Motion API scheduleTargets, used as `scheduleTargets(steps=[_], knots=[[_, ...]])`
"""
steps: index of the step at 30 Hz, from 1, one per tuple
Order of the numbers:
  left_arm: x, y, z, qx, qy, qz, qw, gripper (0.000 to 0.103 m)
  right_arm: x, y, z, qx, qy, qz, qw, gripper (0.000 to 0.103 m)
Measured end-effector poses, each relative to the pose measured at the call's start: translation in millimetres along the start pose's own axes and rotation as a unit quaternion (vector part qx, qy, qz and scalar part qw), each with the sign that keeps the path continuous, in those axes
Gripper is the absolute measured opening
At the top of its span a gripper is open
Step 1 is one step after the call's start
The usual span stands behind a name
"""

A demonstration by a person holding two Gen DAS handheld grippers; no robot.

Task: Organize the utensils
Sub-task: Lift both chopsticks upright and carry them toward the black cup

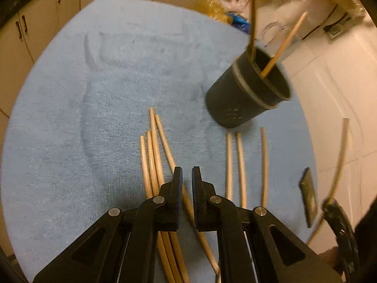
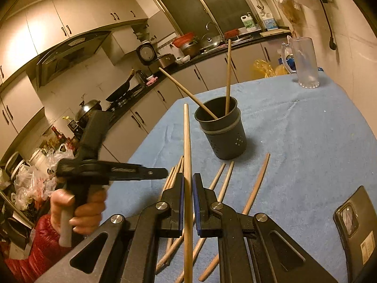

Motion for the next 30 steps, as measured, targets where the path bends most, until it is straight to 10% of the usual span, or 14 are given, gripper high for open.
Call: scheduleTargets(steps=[15, 30], knots=[[6.7, -10.5, -31.1, 0.058, -0.002, -0.018, 0.9982, 0.006, -3.1, -7.3, -2.0, 0.0, 0.003, -0.012, 1.0, 0.008], [-14.0, -46.8, 107.2, -0.008, -0.193, -0.062, 0.9792, 0.005, 12.0, 0.4, 13.7, -0.01, -0.036, -0.011, 0.999, 0.008]])
Point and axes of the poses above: each gripper's, at about its wrist camera, not at the fingertips, and z roughly against the way its jaws point, y to its left, x to its top, the point moved 6 cm from there along -z, roughly the way its jaws point, and after that the axes turned 2 degrees about x, right-handed, at the moved point
